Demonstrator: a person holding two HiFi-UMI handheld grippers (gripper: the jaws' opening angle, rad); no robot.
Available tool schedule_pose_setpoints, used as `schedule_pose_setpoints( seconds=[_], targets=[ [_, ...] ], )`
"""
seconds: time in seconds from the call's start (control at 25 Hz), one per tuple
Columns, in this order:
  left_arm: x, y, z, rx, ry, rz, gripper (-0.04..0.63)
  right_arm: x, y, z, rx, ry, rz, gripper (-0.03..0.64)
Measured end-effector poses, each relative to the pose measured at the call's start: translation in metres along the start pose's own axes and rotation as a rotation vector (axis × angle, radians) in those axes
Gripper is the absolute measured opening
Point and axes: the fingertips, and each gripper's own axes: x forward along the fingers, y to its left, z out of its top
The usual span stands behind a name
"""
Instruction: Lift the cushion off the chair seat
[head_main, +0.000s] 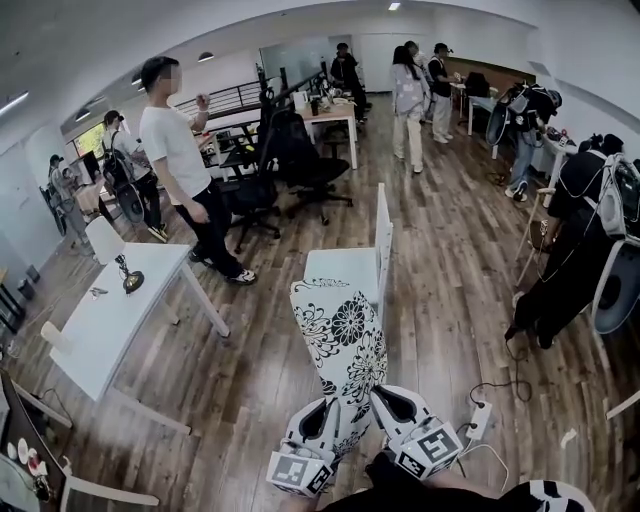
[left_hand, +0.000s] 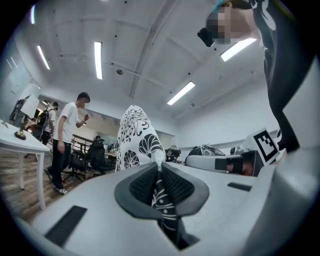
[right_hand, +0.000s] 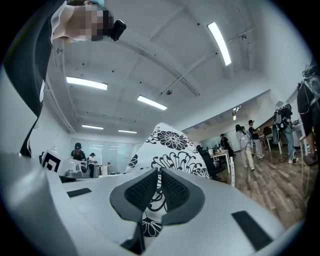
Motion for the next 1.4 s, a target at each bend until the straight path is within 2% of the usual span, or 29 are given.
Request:
schedule_pose_setpoints(
  seconds=[0.2, 0.52, 1.0, 1.4],
  targets=[
    [-0.024, -0.019, 0.004, 0.001, 0.0, -0.009, 0.021, -0.022, 0.017, 0.006, -0.007, -0.011, 0.0, 0.034],
    [-0.03, -0.048, 0.015, 0.033, -0.024, 0.002, 0.021, -0.049, 0.019, 0.017, -0.02, -0.024, 0.014, 0.034],
    [-0.041, -0.134, 0.006, 0.012, 0.0, -0.016, 0.021, -0.13, 0.005, 0.029, -0.009, -0.005, -0.008, 0.034],
    [-0.073, -0.168, 0.0, 0.024, -0.007, 0.029, 0.021, -0.174, 0.023, 0.029, -0.039, 0.007, 0.014, 0.034]
  ],
)
